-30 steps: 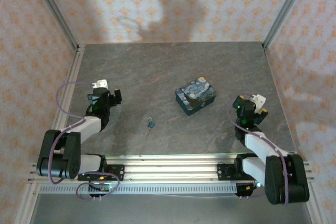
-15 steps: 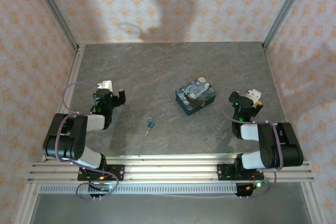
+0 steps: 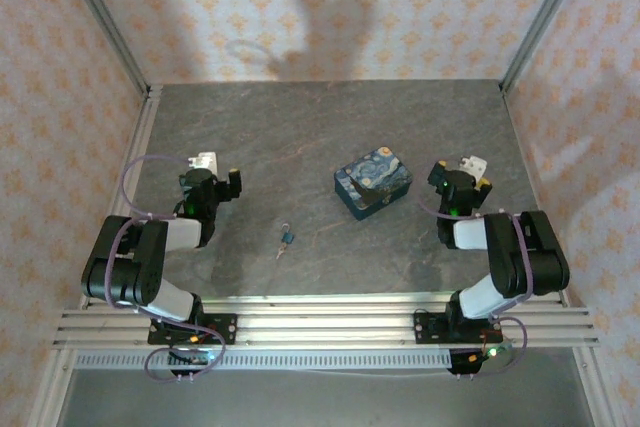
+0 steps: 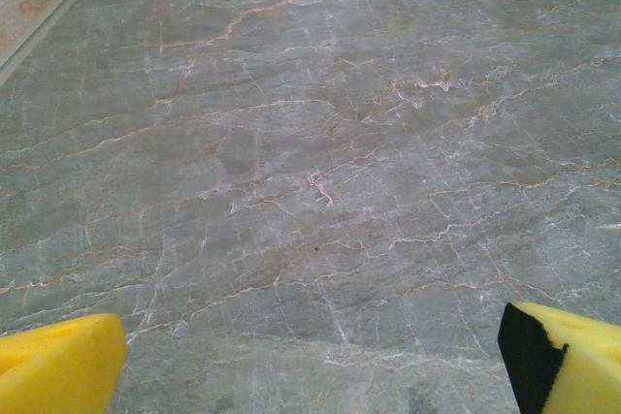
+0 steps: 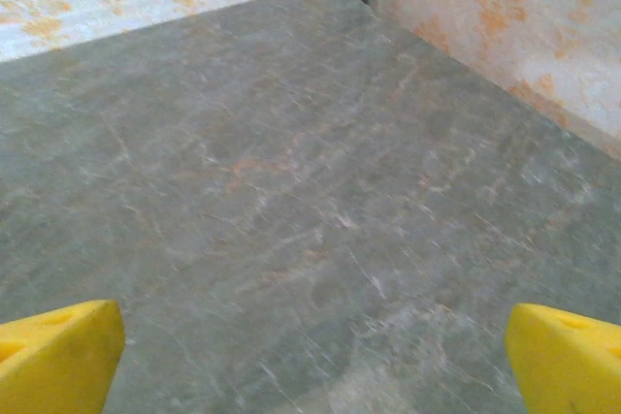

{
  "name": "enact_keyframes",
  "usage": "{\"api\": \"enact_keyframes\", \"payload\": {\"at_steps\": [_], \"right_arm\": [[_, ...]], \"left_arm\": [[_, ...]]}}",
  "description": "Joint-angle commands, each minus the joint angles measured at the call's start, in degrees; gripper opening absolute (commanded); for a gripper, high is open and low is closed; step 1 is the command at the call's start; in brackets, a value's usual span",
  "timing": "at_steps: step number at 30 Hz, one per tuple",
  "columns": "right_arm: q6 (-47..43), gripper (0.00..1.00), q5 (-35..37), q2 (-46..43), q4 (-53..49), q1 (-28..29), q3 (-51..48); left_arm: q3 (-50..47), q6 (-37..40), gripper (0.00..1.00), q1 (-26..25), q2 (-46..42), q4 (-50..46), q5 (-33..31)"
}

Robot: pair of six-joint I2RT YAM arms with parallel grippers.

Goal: Unlock the padlock with the key

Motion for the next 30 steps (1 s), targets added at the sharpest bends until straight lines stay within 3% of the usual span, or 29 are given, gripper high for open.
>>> {"api": "enact_keyframes", "payload": {"at_steps": [1, 30], "right_arm": [[-1.04, 0.99, 0.32, -0.55, -2.66, 0.27, 1.18], [-1.72, 0.99, -0.34, -0.08, -1.9, 0.45, 1.09]], "left_arm": [[1.32, 1.12, 1.0, -0.18, 0.08, 1.8, -1.8], [1.41, 1.14, 1.0, -0.2, 0.09, 1.68, -1.8]]}}
